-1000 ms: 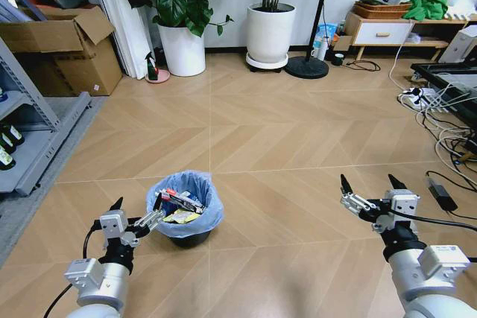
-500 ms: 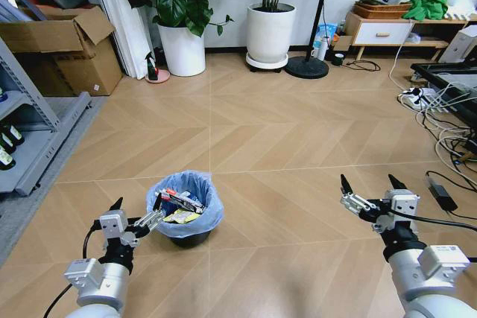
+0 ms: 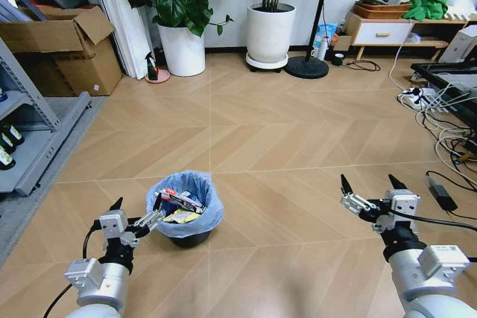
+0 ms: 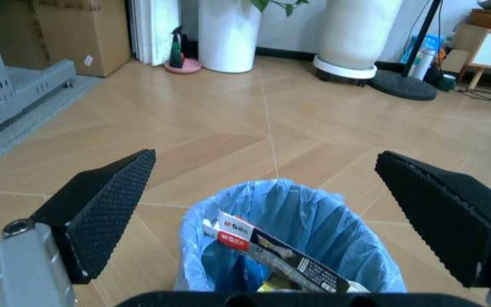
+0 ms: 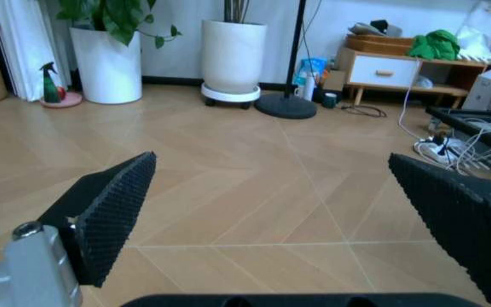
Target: Pick up the trash bin and place the garbage on the floor into it.
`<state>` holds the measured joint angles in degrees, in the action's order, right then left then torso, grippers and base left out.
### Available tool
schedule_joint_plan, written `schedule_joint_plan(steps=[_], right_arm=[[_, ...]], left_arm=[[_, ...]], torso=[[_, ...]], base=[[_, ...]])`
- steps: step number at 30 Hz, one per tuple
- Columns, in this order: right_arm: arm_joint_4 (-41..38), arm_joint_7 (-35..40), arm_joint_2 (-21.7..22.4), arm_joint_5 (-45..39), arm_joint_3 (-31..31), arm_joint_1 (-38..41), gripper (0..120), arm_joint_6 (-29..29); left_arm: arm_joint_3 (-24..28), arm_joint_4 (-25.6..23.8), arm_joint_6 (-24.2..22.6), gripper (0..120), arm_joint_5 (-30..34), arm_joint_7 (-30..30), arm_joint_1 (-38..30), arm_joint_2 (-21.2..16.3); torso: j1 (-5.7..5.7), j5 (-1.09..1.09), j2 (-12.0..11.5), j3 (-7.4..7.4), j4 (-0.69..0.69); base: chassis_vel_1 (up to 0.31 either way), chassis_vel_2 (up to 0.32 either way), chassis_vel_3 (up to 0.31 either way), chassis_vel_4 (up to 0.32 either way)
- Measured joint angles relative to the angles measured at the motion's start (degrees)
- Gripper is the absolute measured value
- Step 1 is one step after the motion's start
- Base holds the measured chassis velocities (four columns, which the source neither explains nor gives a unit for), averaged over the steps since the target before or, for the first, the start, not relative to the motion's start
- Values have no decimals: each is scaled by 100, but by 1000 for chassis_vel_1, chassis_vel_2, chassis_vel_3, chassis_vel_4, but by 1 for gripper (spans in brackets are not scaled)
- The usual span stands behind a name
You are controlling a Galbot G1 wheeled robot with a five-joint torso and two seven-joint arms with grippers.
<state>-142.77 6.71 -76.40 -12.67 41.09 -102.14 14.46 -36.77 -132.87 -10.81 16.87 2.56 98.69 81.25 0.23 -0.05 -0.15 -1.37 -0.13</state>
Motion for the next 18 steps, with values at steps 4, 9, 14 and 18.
schedule_joint_plan(steps=[4, 9, 14, 18], right_arm=[[0, 0, 0, 0, 0, 0, 100, 0], [0, 0, 0, 0, 0, 0, 100, 0], [0, 0, 0, 0, 0, 0, 100, 0], [0, 0, 0, 0, 0, 0, 100, 0]], left_arm=[[0, 0, 0, 100, 0, 0, 0, 0], [0, 0, 0, 100, 0, 0, 0, 0], [0, 0, 0, 100, 0, 0, 0, 0], [0, 0, 0, 100, 0, 0, 0, 0]], torso=[[0, 0, 0, 0, 0], [0, 0, 0, 0, 0], [0, 0, 0, 0, 0], [0, 0, 0, 0, 0]], base=[[0, 0, 0, 0], [0, 0, 0, 0], [0, 0, 0, 0], [0, 0, 0, 0]])
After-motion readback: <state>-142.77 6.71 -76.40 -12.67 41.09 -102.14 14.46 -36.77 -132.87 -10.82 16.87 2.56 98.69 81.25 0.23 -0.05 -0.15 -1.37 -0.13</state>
